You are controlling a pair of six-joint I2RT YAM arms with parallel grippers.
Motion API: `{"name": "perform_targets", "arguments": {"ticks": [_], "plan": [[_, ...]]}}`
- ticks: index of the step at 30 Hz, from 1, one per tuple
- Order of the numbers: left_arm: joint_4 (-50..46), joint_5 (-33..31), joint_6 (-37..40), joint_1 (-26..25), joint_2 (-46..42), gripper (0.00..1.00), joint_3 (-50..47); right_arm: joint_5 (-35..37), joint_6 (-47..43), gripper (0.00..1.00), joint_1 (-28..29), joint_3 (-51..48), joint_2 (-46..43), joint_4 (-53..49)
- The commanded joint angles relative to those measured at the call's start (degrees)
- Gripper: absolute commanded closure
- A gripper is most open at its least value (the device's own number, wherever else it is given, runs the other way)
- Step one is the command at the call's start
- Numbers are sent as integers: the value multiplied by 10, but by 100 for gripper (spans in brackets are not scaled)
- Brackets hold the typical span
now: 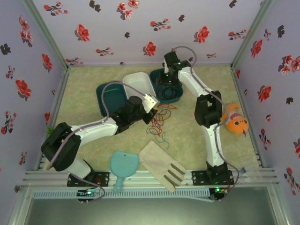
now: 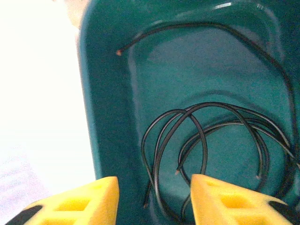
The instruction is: Untangle the cables
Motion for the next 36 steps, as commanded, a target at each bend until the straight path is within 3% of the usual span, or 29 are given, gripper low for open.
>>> {"name": "perform_targets", "arguments": {"ticks": [1, 9, 16, 22, 29, 36], "plan": [[31, 0, -23, 7, -17, 100, 0, 37, -4, 50, -3, -18, -79, -21], [17, -1, -35, 10, -21, 100, 11, 85, 54, 46, -13, -228, -246, 48], [39, 4, -104, 10, -20, 100, 17, 128, 115, 46, -26, -470, -431, 108], [44, 32, -168, 1, 20, 100, 61, 184, 161, 47, -51, -611, -581, 94], [-9, 55, -161, -38, 106, 100, 148, 241, 176, 45, -75, -671, -750, 62], [-67, 81, -176, -52, 172, 100, 203, 271, 171, 43, -75, -669, -804, 35]]}}
